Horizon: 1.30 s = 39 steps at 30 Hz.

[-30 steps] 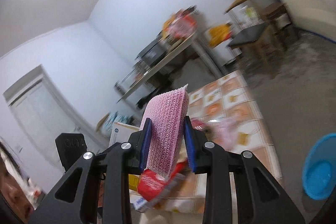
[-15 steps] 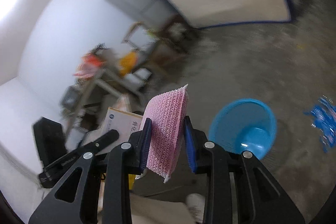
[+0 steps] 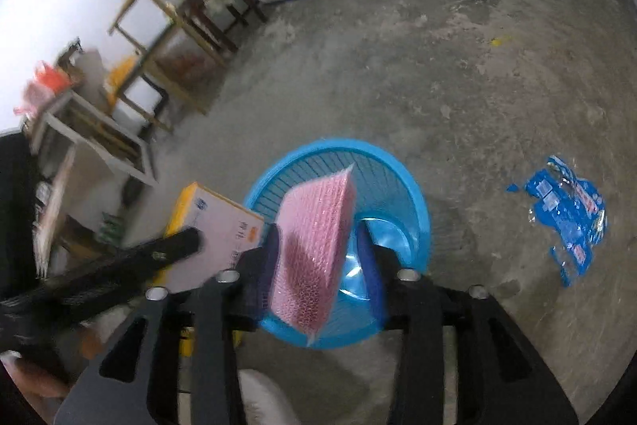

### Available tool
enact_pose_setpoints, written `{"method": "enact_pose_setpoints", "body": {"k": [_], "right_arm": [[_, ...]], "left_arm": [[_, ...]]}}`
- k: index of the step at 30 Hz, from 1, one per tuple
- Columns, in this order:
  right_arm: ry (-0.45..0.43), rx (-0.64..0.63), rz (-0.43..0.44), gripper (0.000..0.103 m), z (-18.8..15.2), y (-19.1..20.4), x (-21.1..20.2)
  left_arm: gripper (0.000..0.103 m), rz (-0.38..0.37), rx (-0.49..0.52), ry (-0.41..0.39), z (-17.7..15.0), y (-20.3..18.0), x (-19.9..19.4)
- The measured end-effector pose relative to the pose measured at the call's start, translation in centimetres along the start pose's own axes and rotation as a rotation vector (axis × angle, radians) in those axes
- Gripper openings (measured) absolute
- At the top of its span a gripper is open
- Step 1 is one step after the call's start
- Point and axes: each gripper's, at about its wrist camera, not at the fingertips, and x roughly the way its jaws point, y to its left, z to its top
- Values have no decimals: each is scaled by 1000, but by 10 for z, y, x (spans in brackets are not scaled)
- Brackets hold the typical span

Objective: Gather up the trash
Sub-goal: 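Carry yellow box and pink sponge to the blue wastebasket and release both, then return both tools to the table toward the remaining trash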

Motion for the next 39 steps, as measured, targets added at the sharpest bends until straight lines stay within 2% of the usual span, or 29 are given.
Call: {"method": "enact_pose_setpoints", "body": {"k": [2,6,11,16,17,22,25,28,31,32,34,39], "right_arm": [[6,8,-25,54,-1,-9,10],[-8,71,-11,54,-5,-24,7],[-77,86,-17,54,-15,-29,-29],[-152,52,-12,54,-24,-15,-79],[-170,42,-5,56,-26,-10,-91],[-272,-12,24,78,-39,21,-148],[-325,-46,-12,90,-49,43,-174],[-299,-75,-120,91,-56,66,-180],[-262,-115,-158,92,-62,92,-181],[-257,-129,-164,93,-65,101,-182],[-263,-171,-164,97,-71,125,-188],[-275,-321,-153,97,-83,193,-206]], "left_arm": [[60,-13,-23,-22,-4,5,-7],[60,-30,-49,-59,-18,15,-28],[60,-80,-62,-85,-24,13,-48],[60,-142,-20,-123,-31,-7,-82],[60,-153,-7,-135,-34,-11,-93],[61,-222,-11,-249,-59,-18,-163],[67,-270,-26,-320,-86,-8,-210],[71,-262,10,-364,-116,6,-243],[81,-266,55,-398,-151,28,-273],[85,-267,64,-410,-162,35,-281],[85,-241,76,-434,-189,55,-297],[88,-173,38,-480,-253,112,-334]]}}
